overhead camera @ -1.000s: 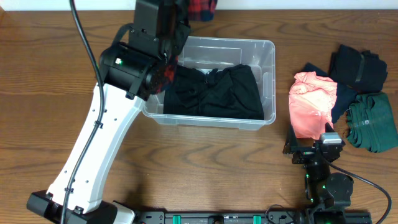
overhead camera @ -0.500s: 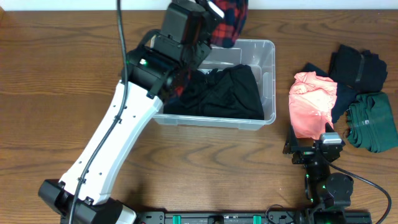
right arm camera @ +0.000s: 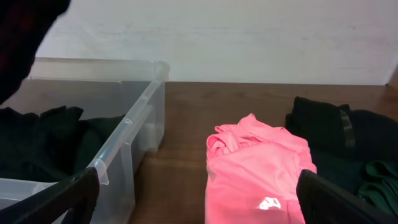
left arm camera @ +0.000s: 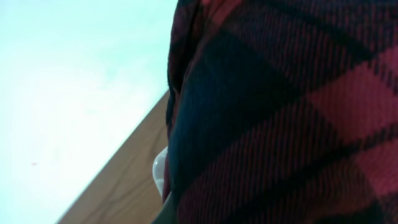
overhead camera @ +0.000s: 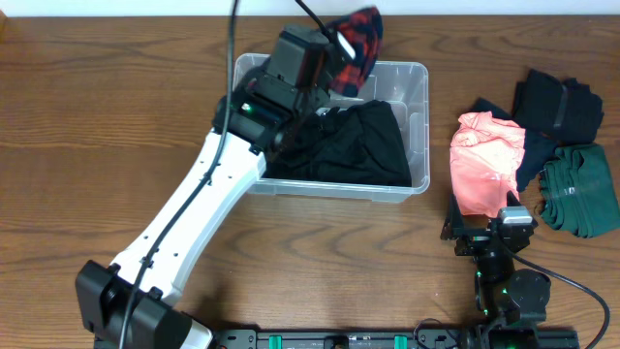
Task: Pack container
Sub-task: 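Lift the red plaid shirt with the left gripper and carry it over the bin, then lay the red plaid shirt over the black garment and spread it with the left gripper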
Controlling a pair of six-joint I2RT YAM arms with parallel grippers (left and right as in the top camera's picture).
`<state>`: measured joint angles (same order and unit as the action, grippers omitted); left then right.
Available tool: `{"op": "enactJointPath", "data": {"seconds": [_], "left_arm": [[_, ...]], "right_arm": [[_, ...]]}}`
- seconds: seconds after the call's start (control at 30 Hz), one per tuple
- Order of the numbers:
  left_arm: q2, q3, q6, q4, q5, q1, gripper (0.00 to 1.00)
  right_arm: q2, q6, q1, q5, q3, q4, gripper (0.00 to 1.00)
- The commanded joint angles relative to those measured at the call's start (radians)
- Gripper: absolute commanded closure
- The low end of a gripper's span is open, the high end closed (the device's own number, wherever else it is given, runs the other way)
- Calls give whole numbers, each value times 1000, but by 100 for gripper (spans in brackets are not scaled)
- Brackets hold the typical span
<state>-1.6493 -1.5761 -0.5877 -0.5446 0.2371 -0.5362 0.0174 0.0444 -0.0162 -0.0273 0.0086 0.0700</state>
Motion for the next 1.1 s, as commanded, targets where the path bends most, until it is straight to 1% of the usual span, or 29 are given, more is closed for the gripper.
{"op": "enactJointPath", "data": {"seconds": [0.0,0.2,0.23,0.27,0.33,0.37,0.43,0.5,0.57,0.67,0.77,0.8,0.87,0.93,1.03,1.07], "left_arm": [[5,23,-137,32,22,-28,94],[3,61,-152,50,21,-73,94],[3,61,-152,48,21,-78,93],[3,61,-148,47,21,-82,85],[4,61,-148,47,22,-91,63],[5,61,-148,50,22,-95,60],[7,60,-145,53,23,-104,50],[11,59,-132,61,26,-111,43],[17,59,-81,84,64,-111,41],[23,50,15,119,140,-110,41],[26,34,90,125,145,-111,41],[26,32,114,124,141,-111,44],[25,32,183,109,116,-111,62],[22,32,237,56,46,-110,75],[10,32,315,-33,-71,-111,86],[7,32,331,-53,-103,-111,88]], "right_arm": [[-3,10,-8,0,-3,2,1],[-3,10,-8,0,-3,2,1],[-3,10,-8,0,-3,2,1],[-3,10,-8,0,-3,2,1],[-3,10,-8,0,-3,2,1],[-3,10,-8,0,-3,2,1],[-3,10,-8,0,-3,2,1],[-3,10,-8,0,-3,2,1],[-3,11,-8,0,-3,2,1],[-3,10,-8,0,-3,2,1],[-3,10,-8,0,-3,2,1],[-3,10,-8,0,-3,2,1],[-3,10,-8,0,-3,2,1],[-3,10,-8,0,-3,2,1],[-3,10,-8,0,-3,2,1],[-3,10,-8,0,-3,2,1]]}}
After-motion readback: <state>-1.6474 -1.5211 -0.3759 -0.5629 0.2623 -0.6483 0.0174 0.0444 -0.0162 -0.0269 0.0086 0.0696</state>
